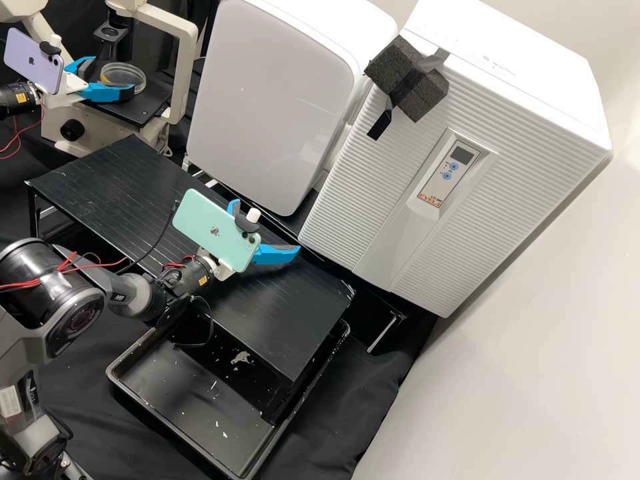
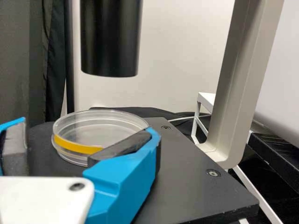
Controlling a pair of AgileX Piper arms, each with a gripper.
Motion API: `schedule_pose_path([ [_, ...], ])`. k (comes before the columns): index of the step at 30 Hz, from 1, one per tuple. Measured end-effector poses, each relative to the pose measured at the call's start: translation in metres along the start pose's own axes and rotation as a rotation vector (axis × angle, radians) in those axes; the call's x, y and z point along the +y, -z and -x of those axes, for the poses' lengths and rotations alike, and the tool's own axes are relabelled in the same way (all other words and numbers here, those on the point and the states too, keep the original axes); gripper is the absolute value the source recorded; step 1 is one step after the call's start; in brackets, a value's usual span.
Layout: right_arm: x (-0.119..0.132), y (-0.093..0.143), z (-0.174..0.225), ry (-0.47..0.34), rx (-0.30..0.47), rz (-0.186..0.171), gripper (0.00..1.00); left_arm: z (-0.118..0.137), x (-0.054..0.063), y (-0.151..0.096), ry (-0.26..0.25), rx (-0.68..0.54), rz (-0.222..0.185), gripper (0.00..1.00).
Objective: Place the petri dish on the bench
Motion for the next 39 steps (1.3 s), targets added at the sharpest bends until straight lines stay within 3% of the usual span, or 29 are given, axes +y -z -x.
schedule_pose_path([
  [9, 0.0, 0.0, 0.0, 0.0, 0.0, 0.0, 1.0, 0.0, -0.002, -0.003, 0.014, -0.035, -0.022, 0.0],
  [30, 0.0, 0.0, 0.0, 0.0, 0.0, 0.0, 1.0, 0.001, -0.002, -0.004, 0.015, -0.047, -0.01, 0.0],
  [33, 0.0, 0.0, 0.0, 0.0, 0.0, 0.0, 1.0, 0.002, -0.003, -0.004, 0.012, -0.057, 0.003, 0.0],
  [39, 0.0, 0.0, 0.0, 0.0, 0.0, 0.0, 1.0, 0.013, -0.009, -0.01, 0.026, -0.099, -0.018, 0.0],
])
